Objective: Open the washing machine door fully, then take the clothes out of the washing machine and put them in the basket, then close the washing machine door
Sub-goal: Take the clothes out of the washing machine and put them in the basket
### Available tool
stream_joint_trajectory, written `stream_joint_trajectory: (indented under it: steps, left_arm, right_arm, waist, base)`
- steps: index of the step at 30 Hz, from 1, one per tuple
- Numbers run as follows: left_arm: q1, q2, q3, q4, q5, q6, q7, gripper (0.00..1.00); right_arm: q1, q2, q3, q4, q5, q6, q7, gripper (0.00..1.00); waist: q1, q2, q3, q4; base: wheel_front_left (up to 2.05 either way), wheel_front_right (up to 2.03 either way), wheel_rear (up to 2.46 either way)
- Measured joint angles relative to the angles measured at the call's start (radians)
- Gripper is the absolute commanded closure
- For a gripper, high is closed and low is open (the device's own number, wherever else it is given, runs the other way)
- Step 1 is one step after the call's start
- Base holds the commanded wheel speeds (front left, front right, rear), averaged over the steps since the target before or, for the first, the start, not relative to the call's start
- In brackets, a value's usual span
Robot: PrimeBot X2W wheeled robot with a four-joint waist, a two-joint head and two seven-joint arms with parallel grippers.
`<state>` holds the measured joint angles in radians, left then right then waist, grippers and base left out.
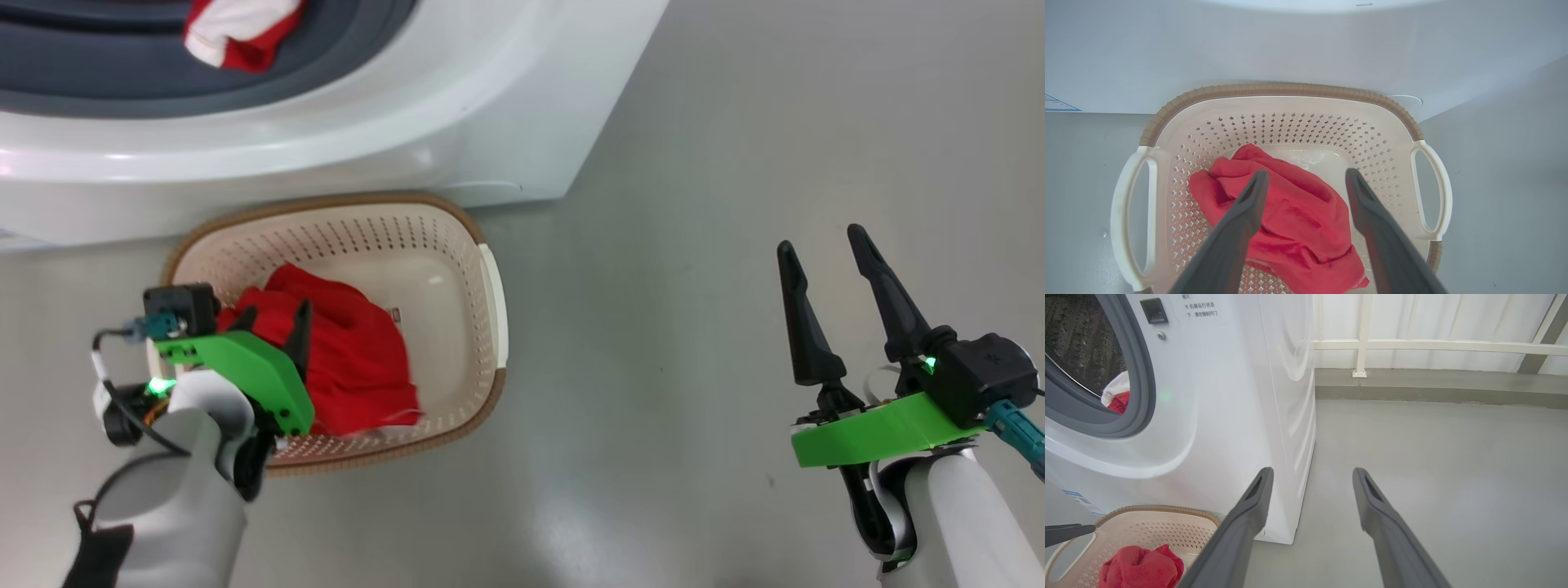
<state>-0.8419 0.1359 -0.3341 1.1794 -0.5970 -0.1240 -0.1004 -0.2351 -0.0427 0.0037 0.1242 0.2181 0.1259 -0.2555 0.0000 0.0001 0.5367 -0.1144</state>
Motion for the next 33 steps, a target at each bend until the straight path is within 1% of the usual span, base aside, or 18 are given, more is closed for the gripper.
stream_joint_trajectory:
  steps: [4,11,14,17,18,19,25,29,33]
  left_arm:
    - [0.048,-0.005,-0.013,-0.046,-0.019,-0.001,-0.047,0.00]
    - [0.143,0.000,-0.042,-0.193,-0.057,-0.001,-0.116,0.00]
    - [0.192,0.020,-0.067,-0.266,-0.049,-0.001,-0.132,0.00]
    - [0.245,0.046,-0.060,-0.344,-0.048,-0.001,-0.141,0.00]
    - [0.245,0.046,-0.060,-0.344,-0.048,-0.001,-0.141,0.00]
    - [0.284,0.060,-0.048,-0.402,-0.045,0.008,-0.146,0.00]
    - [0.428,0.096,0.002,-0.607,-0.036,0.053,-0.149,0.00]
    - [0.528,0.120,0.020,-0.750,-0.021,0.082,-0.149,0.00]
    - [0.622,0.128,0.060,-0.905,0.006,0.135,-0.149,0.00]
  right_arm:
    - [0.005,0.000,-0.019,0.007,-0.010,0.000,0.000,0.00]
    - [0.035,0.000,-0.058,0.029,-0.036,0.000,0.000,0.00]
    - [0.052,0.001,-0.079,0.041,-0.047,0.000,0.000,0.00]
    - [0.071,0.000,-0.098,0.049,-0.058,0.000,0.000,0.00]
    - [0.071,0.000,-0.098,0.049,-0.058,0.000,0.000,0.00]
    - [0.086,0.001,-0.100,0.057,-0.061,0.000,0.000,0.00]
    - [0.127,0.001,-0.106,0.060,-0.063,0.000,0.000,0.00]
    - [0.160,0.002,-0.093,0.035,-0.064,0.000,0.000,0.00]
    - [0.196,0.002,-0.095,0.000,-0.062,0.000,0.000,0.00]
  waist:
    - [0.0000,0.0000,-0.044,0.012]
    - [0.0001,0.0000,-0.128,0.038]
    - [0.0001,0.0000,-0.167,0.049]
    - [0.0000,-0.0001,-0.206,0.059]
    - [0.0000,-0.0001,-0.206,0.059]
    - [0.0000,0.0000,-0.233,0.066]
    - [0.0000,0.0000,-0.313,0.078]
    - [0.0001,0.0000,-0.364,0.079]
    - [0.0000,-0.0001,-0.409,0.075]
  base:
    - [0.00,0.00,0.00]
    - [0.00,0.00,0.00]
    - [0.00,0.00,0.00]
    - [0.00,0.00,0.00]
    - [0.00,0.00,0.00]
    - [0.00,0.00,0.00]
    - [0.00,0.00,0.00]
    - [0.00,0.00,0.00]
    - [0.00,0.00,0.00]
